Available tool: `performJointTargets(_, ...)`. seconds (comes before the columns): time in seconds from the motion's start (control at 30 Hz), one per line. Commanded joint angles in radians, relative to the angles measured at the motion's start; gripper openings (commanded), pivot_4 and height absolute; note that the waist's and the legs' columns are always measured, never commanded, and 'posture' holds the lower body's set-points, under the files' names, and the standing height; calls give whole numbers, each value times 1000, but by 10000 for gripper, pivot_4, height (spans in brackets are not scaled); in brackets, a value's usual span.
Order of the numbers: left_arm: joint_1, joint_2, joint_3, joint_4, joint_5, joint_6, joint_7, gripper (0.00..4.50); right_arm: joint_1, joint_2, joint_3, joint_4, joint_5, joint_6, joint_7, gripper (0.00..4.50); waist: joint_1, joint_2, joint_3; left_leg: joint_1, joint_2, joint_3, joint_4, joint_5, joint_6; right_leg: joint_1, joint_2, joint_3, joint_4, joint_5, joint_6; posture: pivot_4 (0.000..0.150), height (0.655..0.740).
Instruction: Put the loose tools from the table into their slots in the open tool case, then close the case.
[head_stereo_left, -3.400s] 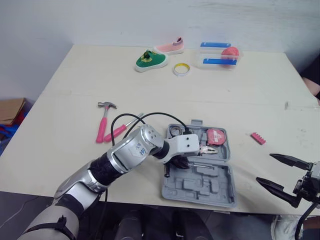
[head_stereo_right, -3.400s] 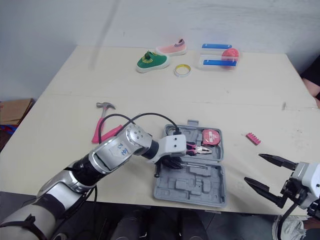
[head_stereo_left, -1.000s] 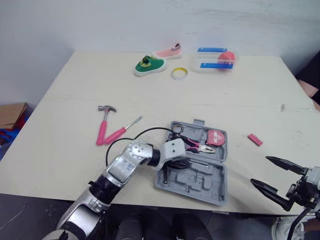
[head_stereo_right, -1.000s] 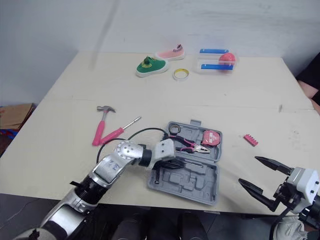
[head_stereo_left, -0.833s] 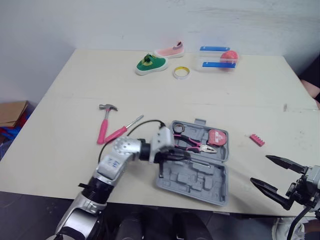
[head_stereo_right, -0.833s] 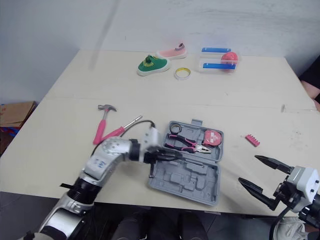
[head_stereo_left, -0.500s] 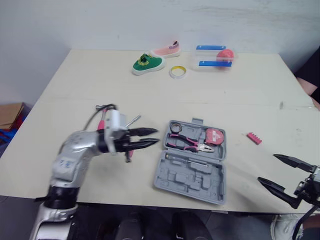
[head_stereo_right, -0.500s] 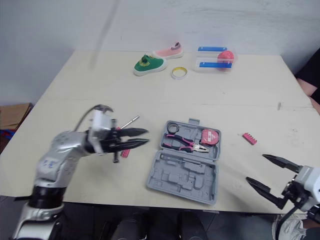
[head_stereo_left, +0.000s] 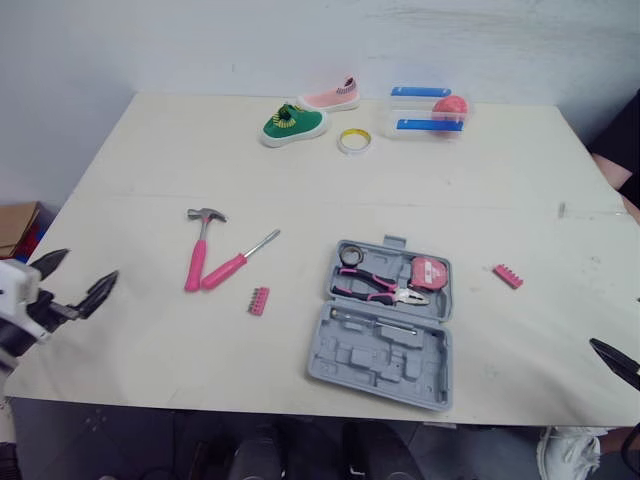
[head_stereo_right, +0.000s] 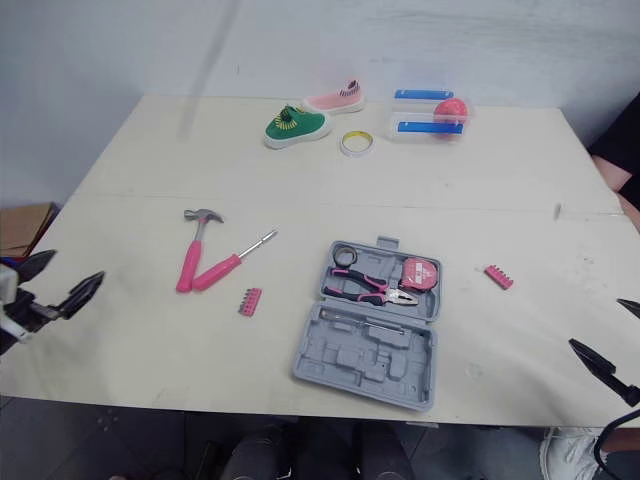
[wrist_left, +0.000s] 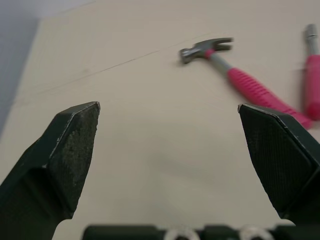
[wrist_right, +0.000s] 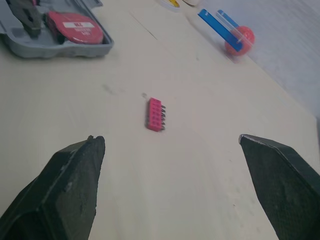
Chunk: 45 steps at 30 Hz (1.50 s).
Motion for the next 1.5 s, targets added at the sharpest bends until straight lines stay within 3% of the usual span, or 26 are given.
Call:
performJointTargets(0.03,48,53,131,97,-12,-17,62,44727,35,-22,-63,132,-6,-84,-34,45000,-1,0,0,0,0,0,-2,-1,-1,0,0,0,-1,-1,-2,1500,7400)
performJointTargets(0.37,64,18,91,19,-41,19,59,44727,35,-17,-18,179,20,-102,-17,45000,-1,1,0,3,0,2,-2,-4,-6,2,-2,0,0,-1,-1,1500,7400)
performJointTargets(0.63,72,20,16,-104,-29,84,60,44727,20,24,51,-52,96,33,-4,45000,-4,1,0,3,0,4,-2,-4,-7,1,-2,1,0,0,0,1500,7400)
performJointTargets(0.83,-10,31,-116,-348,-102,322,82,44727,-12,32,149,-398,219,275,-17,45000,1,1,0,2,0,4,-1,-2,-6,1,-2,1,2,2,2,1500,7400)
performJointTargets(1.07,-154,82,-257,-538,-207,676,127,44727,-51,76,257,-622,237,385,-41,45000,3,1,0,0,0,3,-2,1,-1,1,-3,0,1,1,1,1500,7400)
performJointTargets(1.2,-224,129,-344,-556,-207,803,123,44727,-79,104,295,-670,230,411,-40,45000,-1,2,0,0,-1,5,-1,1,0,1,-3,0,1,2,3,1500,7400)
performJointTargets(1.3,-306,169,-446,-478,-108,861,182,44727,-91,120,330,-703,222,428,-37,45000,0,1,1,1,1,5,-1,2,-1,0,0,0,1,2,3,1500,7400)
performJointTargets(1.5,-517,79,-544,-332,-40,1015,319,44727,-98,143,350,-702,199,418,-39,45000,3,0,2,1,-1,4,0,3,0,0,-1,1,5,2,3,1500,7400)
